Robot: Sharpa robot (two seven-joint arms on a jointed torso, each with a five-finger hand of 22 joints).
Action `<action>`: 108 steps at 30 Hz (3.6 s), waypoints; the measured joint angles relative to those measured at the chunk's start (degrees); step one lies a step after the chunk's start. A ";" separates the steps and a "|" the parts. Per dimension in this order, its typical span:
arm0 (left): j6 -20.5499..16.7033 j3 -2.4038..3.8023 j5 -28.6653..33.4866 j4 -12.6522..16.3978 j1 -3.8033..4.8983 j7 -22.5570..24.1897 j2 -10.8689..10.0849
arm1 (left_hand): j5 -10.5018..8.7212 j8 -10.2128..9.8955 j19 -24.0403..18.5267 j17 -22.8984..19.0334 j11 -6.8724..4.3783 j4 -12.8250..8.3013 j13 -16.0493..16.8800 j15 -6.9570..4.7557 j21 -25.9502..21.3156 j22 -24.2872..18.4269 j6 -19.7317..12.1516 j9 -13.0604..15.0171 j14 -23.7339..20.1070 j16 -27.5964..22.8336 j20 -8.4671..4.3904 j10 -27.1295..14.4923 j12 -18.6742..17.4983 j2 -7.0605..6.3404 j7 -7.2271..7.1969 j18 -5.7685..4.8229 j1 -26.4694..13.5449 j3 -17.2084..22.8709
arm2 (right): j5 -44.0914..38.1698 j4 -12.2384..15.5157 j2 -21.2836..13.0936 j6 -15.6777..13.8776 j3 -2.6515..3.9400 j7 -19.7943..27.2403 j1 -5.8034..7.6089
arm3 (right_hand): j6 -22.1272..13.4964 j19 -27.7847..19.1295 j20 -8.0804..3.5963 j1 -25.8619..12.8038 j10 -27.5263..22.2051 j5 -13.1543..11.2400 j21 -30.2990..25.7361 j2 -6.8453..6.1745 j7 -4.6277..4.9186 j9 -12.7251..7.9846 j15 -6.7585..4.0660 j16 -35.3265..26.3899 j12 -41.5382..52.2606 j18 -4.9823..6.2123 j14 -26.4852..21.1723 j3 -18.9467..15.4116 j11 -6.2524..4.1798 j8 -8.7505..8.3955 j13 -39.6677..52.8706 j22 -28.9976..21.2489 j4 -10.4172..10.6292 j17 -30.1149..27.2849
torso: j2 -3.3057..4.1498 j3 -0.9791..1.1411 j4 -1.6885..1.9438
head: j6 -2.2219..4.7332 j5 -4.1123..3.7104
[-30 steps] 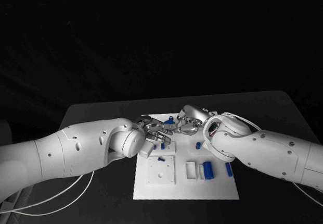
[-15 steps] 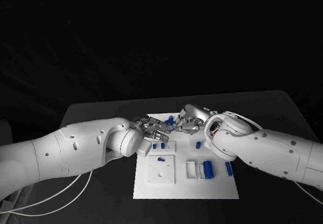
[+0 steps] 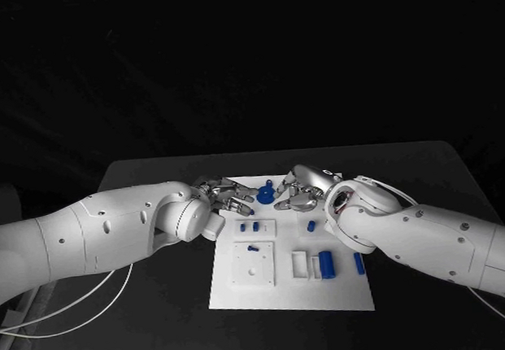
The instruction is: Assemble the parts on the task board
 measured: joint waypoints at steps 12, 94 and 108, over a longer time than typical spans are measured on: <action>-0.48 0.00 -1.04 0.02 0.00 0.90 -0.49 | 0.00 0.00 0.15 0.12 0.00 0.08 0.00 0.22 -0.67 -0.49 -0.42 0.00 -0.23 0.23 0.15 0.00 0.00 -0.07 0.01 0.03 -0.53 -0.56 | -8.59 -0.71 3.63 0.15 -4.27 1.09 -2.98 | -2.38 0.41 0.41 2.35 -0.71 -6.26 -1.02 -0.80 0.54 -0.08 0.44 -0.27 -0.23 0.00 -0.44 -4.07 0.53 0.00 -2.05 -1.52 2.42 -0.86 | 0.01 0.05 0.04 | -0.42 0.43; -1.23 0.01 -1.94 0.20 0.02 1.65 -0.35 | -0.01 0.00 0.84 0.17 0.40 0.40 0.01 0.22 -2.26 -0.95 -0.83 0.02 -0.23 0.48 0.22 -0.41 0.00 0.17 0.00 0.05 -0.75 -1.82 | -20.85 -12.65 15.46 -2.09 -8.45 -8.82 -6.64 | -1.68 1.25 0.38 0.70 -0.49 -9.01 -1.10 -0.23 0.14 -0.11 0.00 0.01 -0.50 0.00 0.01 11.74 -0.09 0.00 -3.23 -1.26 6.04 -0.23 | 0.02 0.10 0.01 | -2.14 1.77; -1.12 0.01 -2.22 0.22 0.02 1.49 -0.25 | -0.01 0.00 1.05 0.16 0.40 0.40 0.01 0.01 -2.26 -0.95 -0.83 0.02 -0.44 0.48 0.43 -0.41 0.00 0.17 0.00 0.05 -0.75 -1.82 | -20.83 -13.46 15.92 -2.83 -8.45 -8.85 -6.68 | 2.07 1.25 0.39 -0.01 0.03 -9.01 -0.76 -0.04 -0.76 -0.08 -0.21 0.01 -0.50 0.00 0.21 13.56 -0.61 -0.02 -2.84 -0.13 3.81 0.11 | 0.03 0.04 0.01 | -2.32 1.71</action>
